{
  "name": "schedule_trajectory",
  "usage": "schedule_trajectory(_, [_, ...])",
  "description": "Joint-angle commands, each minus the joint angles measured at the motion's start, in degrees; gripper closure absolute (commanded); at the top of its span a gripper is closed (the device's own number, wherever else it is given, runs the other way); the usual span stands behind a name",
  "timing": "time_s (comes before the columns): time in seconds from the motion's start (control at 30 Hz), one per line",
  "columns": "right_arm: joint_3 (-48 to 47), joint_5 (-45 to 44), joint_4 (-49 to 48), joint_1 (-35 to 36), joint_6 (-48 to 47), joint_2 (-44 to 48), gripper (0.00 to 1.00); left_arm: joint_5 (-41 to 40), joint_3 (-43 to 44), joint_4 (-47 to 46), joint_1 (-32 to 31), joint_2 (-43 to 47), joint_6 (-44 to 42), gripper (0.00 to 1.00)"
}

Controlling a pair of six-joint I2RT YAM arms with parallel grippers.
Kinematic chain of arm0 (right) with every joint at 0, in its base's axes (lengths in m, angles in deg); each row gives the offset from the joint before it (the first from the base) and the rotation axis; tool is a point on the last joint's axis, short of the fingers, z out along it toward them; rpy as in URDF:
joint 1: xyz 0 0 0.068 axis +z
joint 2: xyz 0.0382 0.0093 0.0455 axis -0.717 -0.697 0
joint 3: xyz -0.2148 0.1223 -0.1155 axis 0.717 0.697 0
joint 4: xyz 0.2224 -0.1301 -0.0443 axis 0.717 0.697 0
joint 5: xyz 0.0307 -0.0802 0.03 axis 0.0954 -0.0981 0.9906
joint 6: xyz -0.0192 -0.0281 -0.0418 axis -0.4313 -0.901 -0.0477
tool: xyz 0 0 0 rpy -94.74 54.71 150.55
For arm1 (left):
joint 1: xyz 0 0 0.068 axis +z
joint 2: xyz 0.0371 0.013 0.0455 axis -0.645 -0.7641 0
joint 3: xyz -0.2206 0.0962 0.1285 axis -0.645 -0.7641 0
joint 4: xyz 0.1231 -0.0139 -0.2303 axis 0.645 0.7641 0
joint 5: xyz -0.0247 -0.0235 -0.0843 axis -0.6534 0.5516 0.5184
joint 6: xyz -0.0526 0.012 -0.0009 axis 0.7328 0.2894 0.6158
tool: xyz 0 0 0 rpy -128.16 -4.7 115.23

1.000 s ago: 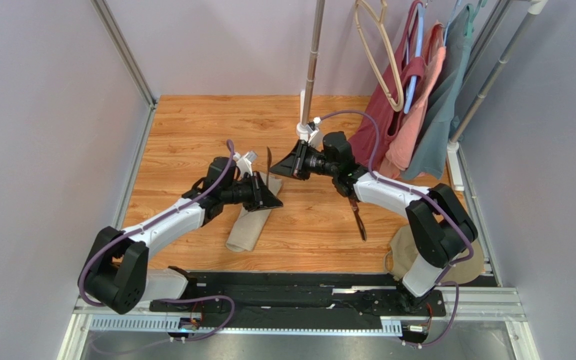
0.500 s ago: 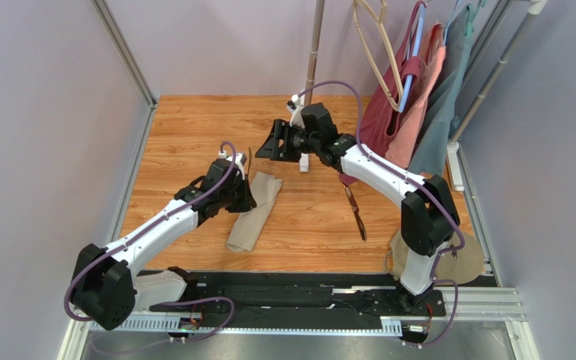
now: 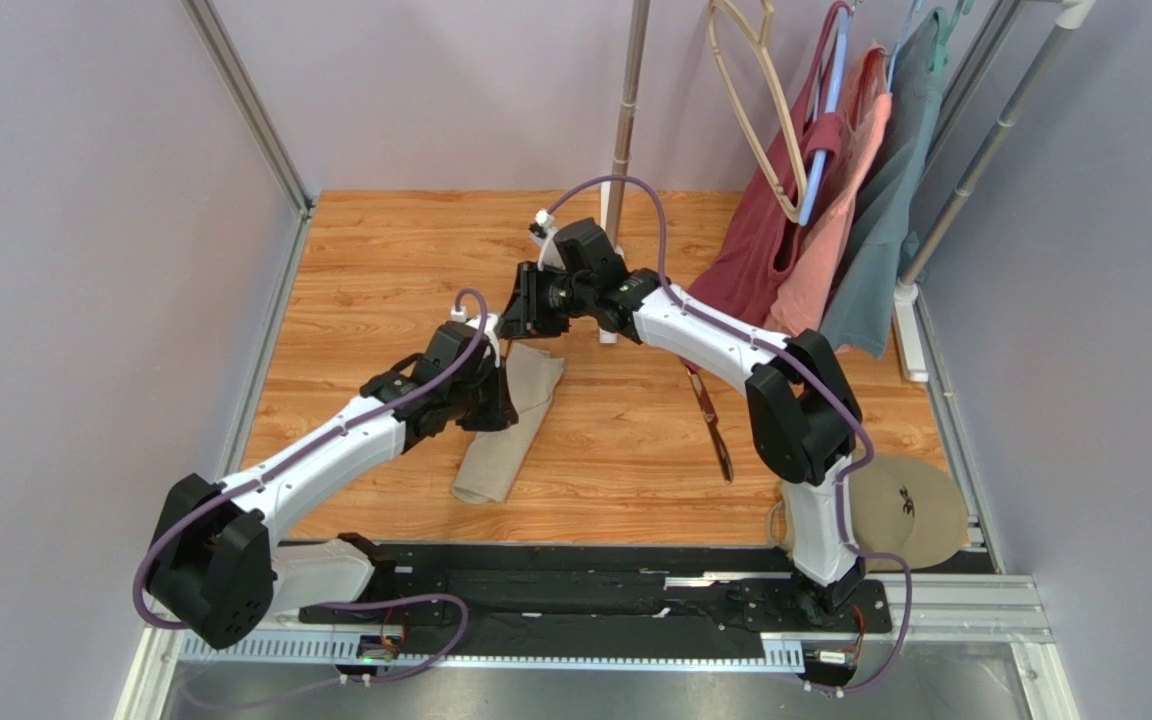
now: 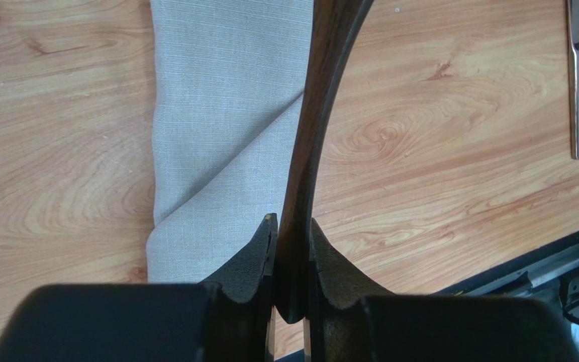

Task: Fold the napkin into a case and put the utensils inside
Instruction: Pass from the left arm to the right

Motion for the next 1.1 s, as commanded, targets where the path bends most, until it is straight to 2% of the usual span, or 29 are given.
schedule_trajectory(0.0, [-3.05, 1.72, -0.06, -0.78, -1.85, -0.78, 0.93, 1.15, 2.31, -0.46, -0.42, 1.29, -1.14, 0.99])
schedule_trajectory(0.03, [-1.91, 2.69, -1.02, -1.22, -2.55, -0.17, 1.00, 1.84, 2.31, 0.68, 0.36, 1.99, -0.27, 0.74])
schedule_trajectory(0.07, [-0.24, 5.91, -2.51, -2.35, -2.12, 1.41, 1.00, 3.50, 1.96, 0.69, 1.50, 3.56, 0.52, 0.64])
schedule_trajectory(0.1, [5.08, 8.99, -9.84, -3.32, -1.25, 2.38, 1.00, 6.65, 0.04, 0.08, 3.34, 4.36, 1.40, 0.60])
schedule_trajectory(0.13, [7.05, 12.16, -14.08, -4.03, 0.76, 3.09, 1.00, 16.69, -1.80, -4.54, 5.36, 5.32, 3.76, 0.57])
schedule_trajectory(0.17, [8.81, 16.54, -20.57, -5.25, 1.48, 4.14, 1.00, 21.31, -5.91, -7.46, 9.81, 6.73, 5.70, 0.57])
schedule_trajectory(0.2, [10.31, 19.19, -24.02, -5.70, 2.27, 4.49, 1.00, 25.62, -7.87, -10.62, 11.42, 7.18, 7.63, 0.57])
schedule_trajectory(0.23, [13.19, 21.57, -27.19, -6.05, 3.58, 4.93, 1.00, 32.19, -9.45, -17.09, 12.66, 7.35, 11.13, 0.57])
schedule_trajectory(0.27, [14.96, 22.81, -32.97, -6.23, 6.03, 5.63, 1.00, 34.52, -11.56, -19.68, 13.63, 7.09, 12.64, 0.57])
schedule_trajectory(0.33, [19.17, 23.43, -37.57, -6.23, 8.59, 7.31, 1.00, 40.13, -12.80, -27.82, 13.73, 6.13, 16.15, 0.57])
schedule_trajectory(0.43, [22.35, 23.26, -44.08, -6.06, 12.29, 8.45, 1.00, 44.63, -14.12, -36.19, 13.73, 4.20, 20.55, 0.65])
schedule_trajectory(0.6, [25.44, 22.38, -51.81, -5.88, 18.60, 9.33, 1.00, 45.53, -13.78, -39.19, 13.73, 2.44, 21.27, 0.69])
schedule_trajectory(0.63, [25.35, 22.47, -52.79, -5.62, 19.32, 8.98, 1.00, 46.84, -13.69, -40.43, 13.73, 1.74, 21.79, 0.76])
schedule_trajectory(0.67, [24.31, 22.82, -51.41, -5.53, 19.59, 8.81, 0.99, 47.28, -13.16, -41.05, 13.73, 0.95, 22.06, 0.82])
schedule_trajectory(0.7, [23.69, 23.08, -49.57, -5.53, 18.20, 8.72, 0.94, 47.46, -12.72, -40.19, 13.73, 0.85, 20.76, 0.87])
schedule_trajectory(0.73, [23.16, 23.17, -47.20, -5.62, 16.53, 8.80, 0.86, 47.64, -12.11, -38.96, 13.73, 1.03, 19.70, 0.93])
schedule_trajectory(0.77, [22.28, 23.70, -38.65, -6.23, 13.12, 9.24, 0.72, 47.55, -10.97, -37.21, 13.73, 1.90, 18.56, 0.95])
schedule_trajectory(0.83, [18.59, 24.05, -29.63, -7.37, 3.83, 9.77, 0.61, 46.07, -9.30, -28.69, 13.73, 3.13, 12.94, 1.00])
schedule_trajectory(0.87, [17.97, 24.66, -25.16, -8.42, 1.60, 10.29, 0.50, 45.71, -8.60, -26.58, 13.73, 4.27, 11.62, 1.00])
schedule_trajectory(0.97, [12.36, 26.41, -12.07, -9.48, -8.78, 9.95, 0.43, 45.18, -8.59, -22.43, 13.73, 5.51, 8.53, 1.00])
schedule_trajectory(1.07, [10.94, 29.75, -10.43, -10.27, -10.64, 8.54, 0.44, 45.53, -9.38, -21.72, 13.81, 5.60, 7.91, 1.00])
